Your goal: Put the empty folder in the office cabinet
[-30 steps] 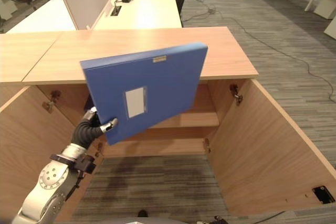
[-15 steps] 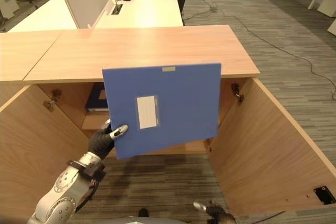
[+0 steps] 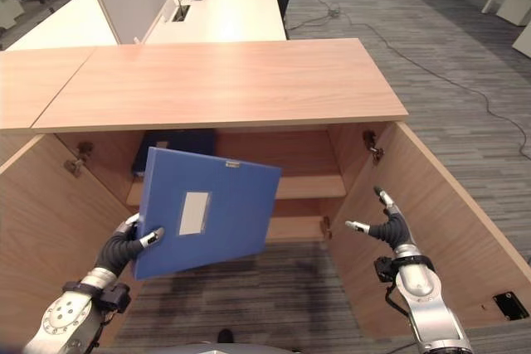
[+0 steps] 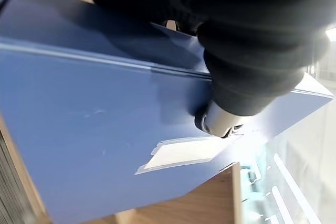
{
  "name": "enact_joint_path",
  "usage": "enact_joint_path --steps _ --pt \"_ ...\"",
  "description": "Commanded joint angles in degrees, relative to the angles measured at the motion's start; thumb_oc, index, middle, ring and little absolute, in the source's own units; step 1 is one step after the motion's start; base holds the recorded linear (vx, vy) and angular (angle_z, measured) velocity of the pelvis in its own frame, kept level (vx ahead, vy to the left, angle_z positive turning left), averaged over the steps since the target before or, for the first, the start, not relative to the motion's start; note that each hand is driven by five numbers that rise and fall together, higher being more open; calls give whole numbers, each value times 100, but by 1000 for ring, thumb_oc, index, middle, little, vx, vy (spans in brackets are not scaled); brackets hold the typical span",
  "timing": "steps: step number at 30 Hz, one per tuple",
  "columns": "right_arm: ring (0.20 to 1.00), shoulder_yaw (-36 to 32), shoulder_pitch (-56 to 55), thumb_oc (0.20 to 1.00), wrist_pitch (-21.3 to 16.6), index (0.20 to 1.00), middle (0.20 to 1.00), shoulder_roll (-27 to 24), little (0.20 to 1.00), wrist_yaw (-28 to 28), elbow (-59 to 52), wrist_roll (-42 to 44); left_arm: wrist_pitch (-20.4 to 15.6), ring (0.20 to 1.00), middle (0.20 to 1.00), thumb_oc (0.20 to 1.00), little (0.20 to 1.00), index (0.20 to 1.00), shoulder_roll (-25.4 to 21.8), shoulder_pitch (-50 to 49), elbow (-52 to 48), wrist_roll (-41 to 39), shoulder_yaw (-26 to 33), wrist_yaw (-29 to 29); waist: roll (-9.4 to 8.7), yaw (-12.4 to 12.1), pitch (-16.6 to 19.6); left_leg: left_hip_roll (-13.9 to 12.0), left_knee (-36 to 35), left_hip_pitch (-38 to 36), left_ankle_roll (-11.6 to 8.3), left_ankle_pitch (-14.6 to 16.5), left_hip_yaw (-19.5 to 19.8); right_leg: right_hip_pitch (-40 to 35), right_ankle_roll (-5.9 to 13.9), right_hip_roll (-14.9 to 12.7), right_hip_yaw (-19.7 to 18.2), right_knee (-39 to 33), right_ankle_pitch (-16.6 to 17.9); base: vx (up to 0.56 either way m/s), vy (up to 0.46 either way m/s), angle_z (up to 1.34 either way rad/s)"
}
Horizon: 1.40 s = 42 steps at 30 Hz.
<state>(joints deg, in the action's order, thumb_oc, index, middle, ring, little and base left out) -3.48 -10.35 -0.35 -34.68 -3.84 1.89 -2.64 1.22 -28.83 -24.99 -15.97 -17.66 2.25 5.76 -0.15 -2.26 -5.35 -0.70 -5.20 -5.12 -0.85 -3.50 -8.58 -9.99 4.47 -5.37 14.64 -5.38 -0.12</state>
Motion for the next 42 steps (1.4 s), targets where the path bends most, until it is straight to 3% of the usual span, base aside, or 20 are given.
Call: enact_joint_path --steps 1,2,6,14,20,32,39,40,41,42 --pt "1000 -222 472 1000 -165 1000 1000 -363 1000 -120 -287 -712 -732 200 200 200 200 200 -153 299 -434 614 495 -168 -180 -71 110 -53 20 -265 -52 648 258 83 288 -179 316 38 210 0 0 0" --pt "1000 -193 662 1000 -183 1000 1000 -525 1000 -84 -369 -905 -880 200 200 200 200 200 -296 473 -520 941 653 -279 -197 -110 135 -55 20 -263 -61 645 263 77 285 -178 319 38 205 0 0 0" --pt "1000 206 1167 1000 -312 1000 1000 -673 1000 80 -433 -872 -1062 200 200 200 200 200 -709 861 -685 971 541 -164 -203 -147 170 -64 20 -248 -79 629 262 90 286 -186 322 38 217 0 0 0" --pt "1000 1772 2629 1000 -577 1000 1000 -1182 1000 731 -459 -569 -1384 200 200 200 200 200 -2215 1909 -1112 392 -210 395 -202 -187 218 -78 20 -296 -135 602 229 46 299 -185 322 38 236 0 0 0" --pt "1000 2516 3283 1000 -740 1000 1000 -1194 1000 888 -550 -150 -1455 200 200 200 200 200 -2833 2476 -1175 -301 -841 715 -176 -172 260 -66 20 -329 -150 591 228 40 309 -181 322 38 243 0 0 0" --pt "1000 2822 3603 1000 -841 1000 1000 -1032 1000 941 -793 118 -1491 200 200 200 200 200 -3080 2741 -1142 -294 -1140 775 -144 -183 272 -70 20 -355 -156 589 208 22 306 -191 291 38 237 0 0 0" --pt "1000 3475 3878 1000 -769 1000 1000 -721 1000 1391 -678 734 -1620 200 200 200 200 200 -2574 3353 -1048 199 -1255 301 -206 -206 275 -78 20 -358 -170 583 210 13 291 -190 303 38 217 0 0 0" --pt "479 3604 3944 479 -745 479 479 -671 479 1496 -614 822 -1640 200 200 200 200 200 -2483 3471 -1060 231 -1269 258 -218 -218 276 -80 20 -357 -174 579 209 10 287 -189 305 38 213 0 0 0" --pt "200 3750 4035 200 -719 200 200 -627 200 1590 -542 903 -1660 200 200 200 200 200 -2395 3595 -1098 244 -1306 227 -218 -222 270 -83 20 -355 -178 578 210 7 284 -191 311 38 211 0 0 0" --pt "200 3853 4077 200 -689 200 200 -579 200 1656 -487 972 -1679 200 200 200 200 200 -2319 3687 -1121 250 -1328 197 -226 -225 267 -84 20 -354 -181 577 207 5 285 -192 314 38 211 0 0 0"
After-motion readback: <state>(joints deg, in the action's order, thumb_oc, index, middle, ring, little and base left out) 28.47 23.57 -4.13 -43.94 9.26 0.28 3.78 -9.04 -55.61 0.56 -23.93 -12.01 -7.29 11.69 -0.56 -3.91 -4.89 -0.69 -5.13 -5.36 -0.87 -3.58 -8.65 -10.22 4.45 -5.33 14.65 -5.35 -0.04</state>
